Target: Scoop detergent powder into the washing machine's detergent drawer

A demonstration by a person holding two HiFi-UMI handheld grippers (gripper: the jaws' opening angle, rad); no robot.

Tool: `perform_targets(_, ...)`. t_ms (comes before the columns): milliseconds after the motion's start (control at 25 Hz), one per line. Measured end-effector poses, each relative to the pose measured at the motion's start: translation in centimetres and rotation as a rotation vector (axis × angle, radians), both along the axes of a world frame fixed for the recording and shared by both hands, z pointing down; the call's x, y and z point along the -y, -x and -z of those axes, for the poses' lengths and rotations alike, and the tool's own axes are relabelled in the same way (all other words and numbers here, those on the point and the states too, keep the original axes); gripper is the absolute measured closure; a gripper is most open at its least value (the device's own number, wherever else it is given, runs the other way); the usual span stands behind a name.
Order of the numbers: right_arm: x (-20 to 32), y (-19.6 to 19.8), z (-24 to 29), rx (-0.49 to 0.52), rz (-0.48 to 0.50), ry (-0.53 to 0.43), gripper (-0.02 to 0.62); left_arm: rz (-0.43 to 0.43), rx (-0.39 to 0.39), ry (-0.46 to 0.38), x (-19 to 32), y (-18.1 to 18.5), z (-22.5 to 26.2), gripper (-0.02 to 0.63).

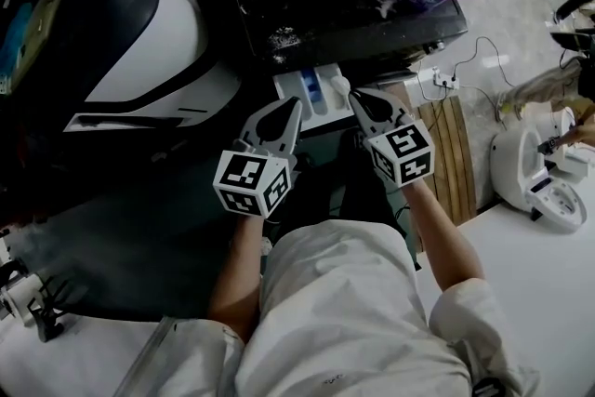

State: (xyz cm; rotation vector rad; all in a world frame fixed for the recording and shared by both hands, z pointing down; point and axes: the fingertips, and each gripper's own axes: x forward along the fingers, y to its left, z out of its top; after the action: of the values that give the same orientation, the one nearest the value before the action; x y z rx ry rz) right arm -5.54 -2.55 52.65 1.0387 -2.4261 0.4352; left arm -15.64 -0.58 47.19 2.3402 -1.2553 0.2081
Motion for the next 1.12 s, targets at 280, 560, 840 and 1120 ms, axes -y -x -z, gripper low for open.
perform_targets(280,-0.1,-0.3,1.9,0.038,0.007,0.012,0.588,0.022,0.003,-0.002,0.7,-0.9,0.6,0.588)
perform_targets(560,0.8,-1.1,4.4,0.071,0.031,-0.005,0.588,0.065,0.02,-0.014,1.6,-1.2,1.7,0.588)
perform_targets(840,2.4,-2.1,6.8,0.09,0.071,-0.03,0.588,0.12,0.036,-0.031,2.4,-1.3,2.9,0.588)
perform_targets(1120,3.9,-2.6,9.3,0.108,0.121,-0.077,0.588,0.176,0.044,-0.053,3.2,-1.6,4.3,0.588)
